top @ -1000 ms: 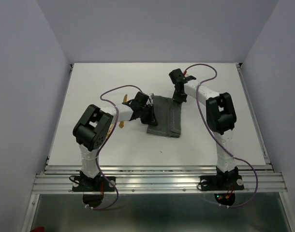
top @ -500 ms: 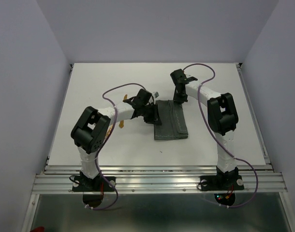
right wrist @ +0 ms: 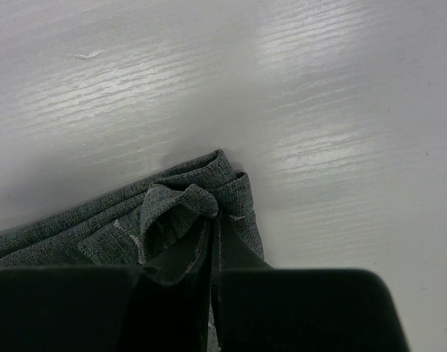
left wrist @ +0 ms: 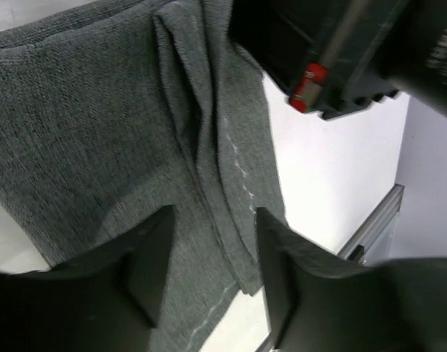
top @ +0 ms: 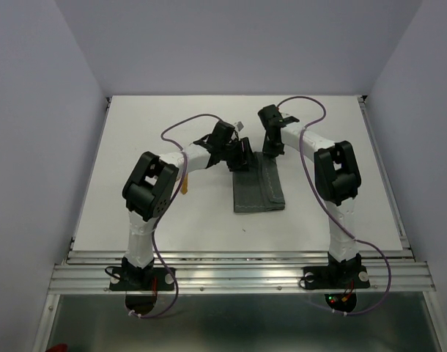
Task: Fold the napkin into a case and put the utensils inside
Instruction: Fold the lower triangle-folded napkin at the center of the board.
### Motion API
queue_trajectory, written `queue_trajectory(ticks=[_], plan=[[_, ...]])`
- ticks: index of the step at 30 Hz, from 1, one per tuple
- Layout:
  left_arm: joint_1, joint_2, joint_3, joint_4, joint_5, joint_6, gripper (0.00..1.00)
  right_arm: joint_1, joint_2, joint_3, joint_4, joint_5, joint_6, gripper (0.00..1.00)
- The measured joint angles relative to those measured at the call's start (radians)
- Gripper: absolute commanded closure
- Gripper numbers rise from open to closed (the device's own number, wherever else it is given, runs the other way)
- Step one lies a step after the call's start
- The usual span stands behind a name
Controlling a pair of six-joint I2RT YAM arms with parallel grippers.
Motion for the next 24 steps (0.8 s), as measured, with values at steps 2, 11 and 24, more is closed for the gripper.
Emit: queue_trajectory(ticks=[2,11,24], plan=[[-0.001,0.033,0.003,0.016,0.0,-0.014,0.5,0.001,0.0,0.001,-0.001,-0.002,0.002,0.98],[-0.009,0.107,0.037,0.08,0.0,-0.048,0.45,0.007,0.0,0.003,0.0,-0.013,0.003,0.98],[-0.027,0.18,0.084,0.128,-0.011,-0.063,0.53,0.018,0.007,0.015,-0.002,-0.017,0.004,0.98]])
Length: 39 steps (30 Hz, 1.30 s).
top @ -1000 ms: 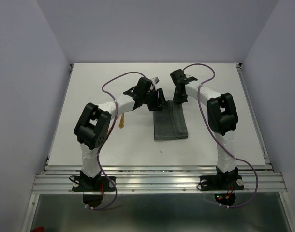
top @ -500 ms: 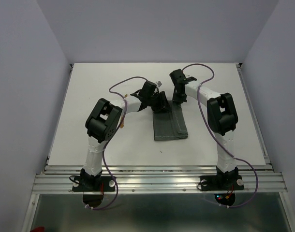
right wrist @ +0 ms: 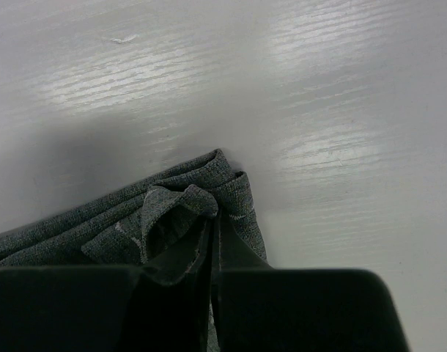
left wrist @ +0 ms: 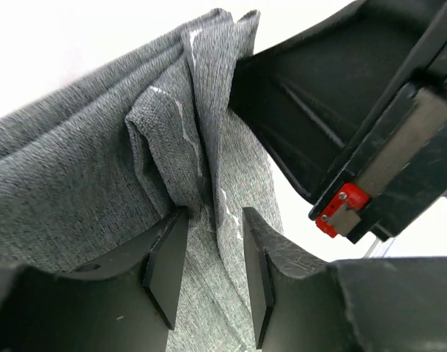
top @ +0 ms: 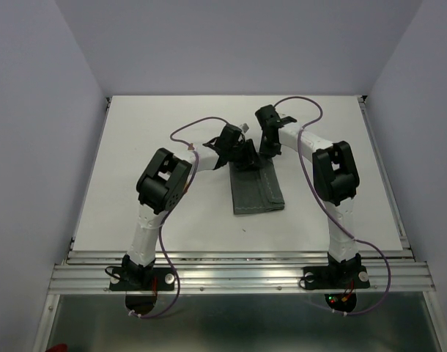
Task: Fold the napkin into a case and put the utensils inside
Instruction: Fold the lower triangle-folded napkin at the center of the board.
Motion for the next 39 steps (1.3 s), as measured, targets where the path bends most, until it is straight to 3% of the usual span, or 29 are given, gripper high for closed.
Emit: queue_trajectory(ticks=[6,9,12,22,28,39], plan=[[-0.001,0.0,0.001,-0.002,-0.035,0.0,0.55,0.0,0.0,0.0,0.0,0.0,0.0,0.98],[-0.005,-0.001,0.001,-0.001,-0.058,-0.003,0.43,0.0,0.0,0.0,0.0,0.0,0.0,0.98],[-0.008,-0.007,0.001,0.002,-0.076,-0.003,0.4,0.0,0.0,0.0,0.0,0.0,0.001,0.98],[-0.03,-0.014,0.004,-0.013,-0.144,0.013,0.46,0.002,0.0,0.002,0.0,-0.001,0.007,0.98],[-0.057,-0.029,0.003,-0.036,-0.257,0.034,0.51,0.002,0.0,0.004,-0.003,0.0,0.007,0.98],[-0.07,-0.079,-0.062,-0.008,-0.346,0.046,0.33,0.006,0.0,0.006,-0.006,-0.004,0.008,0.98]])
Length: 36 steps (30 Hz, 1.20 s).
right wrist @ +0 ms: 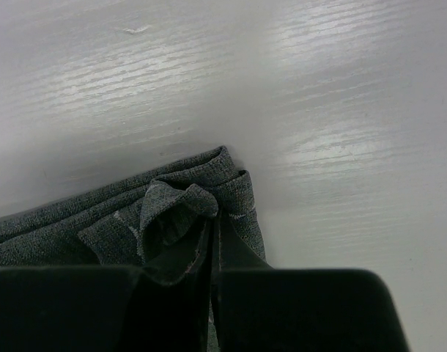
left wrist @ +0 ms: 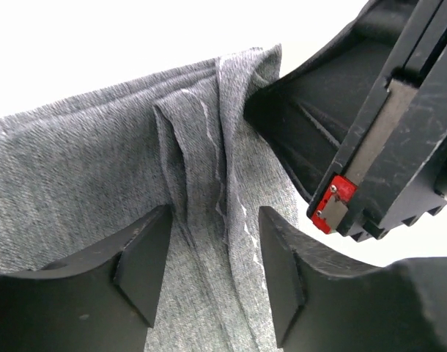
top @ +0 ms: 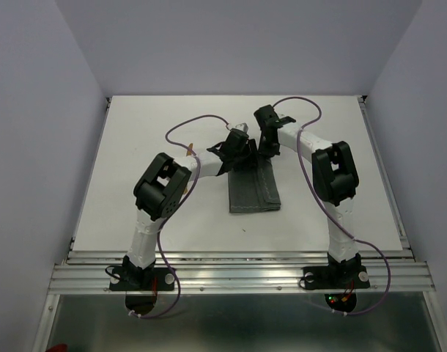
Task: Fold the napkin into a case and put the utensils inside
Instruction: Fold the lower triangle-folded napkin at the center of the board, then smooth out the 2/3-rectangle-folded napkin at the center of the board.
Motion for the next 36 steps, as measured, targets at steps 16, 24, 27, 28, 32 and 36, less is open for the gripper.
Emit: queue_trajectory(ticks=[16,24,27,28,32,36], plan=[[0.0,-0.008,-0.009,0.021,-0.023,0.016,0.44,0.002,0.0,0.0,-0.001,0.0,0.0,0.98],[0.0,0.014,0.016,0.021,-0.023,0.017,0.51,0.002,0.0,0.0,-0.001,0.0,-0.001,0.98],[0.0,0.031,0.032,0.021,-0.023,0.019,0.53,0.002,0.0,0.0,-0.001,-0.001,-0.001,0.98],[0.0,0.034,0.035,0.021,-0.023,0.019,0.55,0.002,0.0,0.0,-0.001,-0.002,-0.001,0.98],[0.0,0.046,0.043,0.022,-0.023,0.019,0.56,0.002,0.0,0.0,-0.002,-0.004,-0.003,0.98],[0.0,0.055,0.053,0.022,-0.023,0.021,0.63,0.004,0.003,0.012,-0.013,-0.007,-0.009,0.98]])
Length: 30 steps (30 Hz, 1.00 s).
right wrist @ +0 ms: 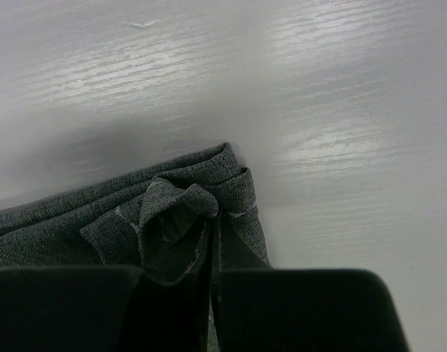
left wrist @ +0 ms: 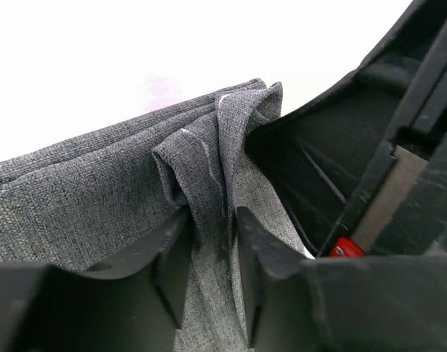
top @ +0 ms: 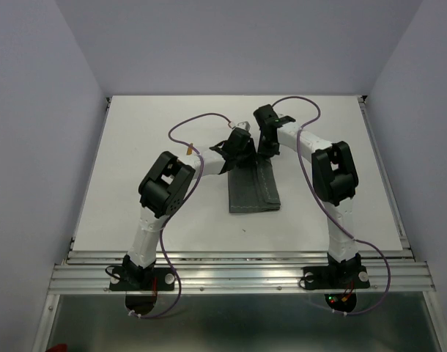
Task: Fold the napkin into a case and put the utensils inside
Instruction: Smooth out the 2/3-rectangle-folded napkin at the center of the board.
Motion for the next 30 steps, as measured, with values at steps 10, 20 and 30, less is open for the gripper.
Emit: queue_trajectory(ticks=[10,20,30], plan=[[0.002,0.023,0.026,-0.001,0.001,0.005,1.0,0.005,0.02,0.046,-0.036,0.003,-0.004,0.96],[0.028,0.024,0.022,0.021,0.035,-0.003,1.0,0.006,0.015,0.071,-0.073,-0.006,-0.008,0.68],[0.043,0.024,-0.005,0.064,0.069,-0.019,1.0,0.011,-0.198,-0.123,-0.061,-0.032,-0.01,0.67]])
